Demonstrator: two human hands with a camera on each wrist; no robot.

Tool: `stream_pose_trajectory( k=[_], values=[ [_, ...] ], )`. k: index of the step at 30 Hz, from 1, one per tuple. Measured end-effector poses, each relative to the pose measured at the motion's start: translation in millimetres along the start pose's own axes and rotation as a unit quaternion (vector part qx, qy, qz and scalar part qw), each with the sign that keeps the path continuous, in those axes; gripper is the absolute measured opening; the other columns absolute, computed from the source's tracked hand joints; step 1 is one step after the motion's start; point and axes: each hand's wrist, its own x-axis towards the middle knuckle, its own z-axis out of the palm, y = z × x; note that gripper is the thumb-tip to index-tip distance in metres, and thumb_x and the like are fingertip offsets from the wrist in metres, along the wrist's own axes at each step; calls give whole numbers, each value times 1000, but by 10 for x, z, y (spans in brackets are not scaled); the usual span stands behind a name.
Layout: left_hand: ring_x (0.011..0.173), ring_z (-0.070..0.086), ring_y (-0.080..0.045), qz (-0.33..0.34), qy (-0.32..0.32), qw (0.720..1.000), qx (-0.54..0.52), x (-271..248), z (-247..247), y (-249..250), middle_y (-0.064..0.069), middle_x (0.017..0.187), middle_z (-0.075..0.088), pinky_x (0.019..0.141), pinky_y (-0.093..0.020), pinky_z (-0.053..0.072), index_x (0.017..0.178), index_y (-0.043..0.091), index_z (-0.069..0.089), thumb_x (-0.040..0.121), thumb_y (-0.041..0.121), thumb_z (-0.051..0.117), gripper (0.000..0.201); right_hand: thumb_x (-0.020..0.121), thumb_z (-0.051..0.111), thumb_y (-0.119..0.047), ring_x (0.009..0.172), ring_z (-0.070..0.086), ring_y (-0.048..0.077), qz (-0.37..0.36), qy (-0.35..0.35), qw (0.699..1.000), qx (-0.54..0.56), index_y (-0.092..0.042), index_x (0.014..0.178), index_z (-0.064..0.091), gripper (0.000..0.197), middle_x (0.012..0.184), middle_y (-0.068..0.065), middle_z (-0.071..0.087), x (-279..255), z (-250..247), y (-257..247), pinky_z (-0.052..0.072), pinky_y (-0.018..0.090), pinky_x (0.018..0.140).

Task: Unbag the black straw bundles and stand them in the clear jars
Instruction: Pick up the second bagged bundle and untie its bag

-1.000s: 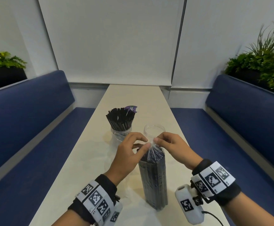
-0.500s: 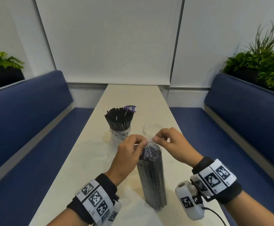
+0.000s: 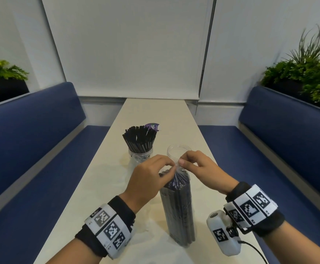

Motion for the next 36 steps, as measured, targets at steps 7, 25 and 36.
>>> stream_pose_trajectory(
  k=[7,25,36],
  values=[
    [57,60,-11,1,-11,998,70,48,19,33,3,71,66,52,-17,48,78,15,63,81,31,54,19,91,51,-27,80,43,5,-45,32,993,-102,-11,83,60,19,86,4,61,27,58,47,34,15,75],
    [94,58,-10,-78,5,980,-183,-6,63,24,3,98,56,81,-17,50,86,11,61,87,17,62,7,91,51,-26,88,46,16,-78,18,995,-58,-18,87,57,11,83,-15,52,63,-21,115,37,30,83],
    [88,59,-12,-201,14,915,-350,-13,156,-2,3,90,61,77,-18,48,87,18,60,86,27,59,9,89,54,-24,95,49,6,-40,-24,998,42,-14,100,59,15,99,-10,58,-7,-28,257,38,8,84]
  ],
)
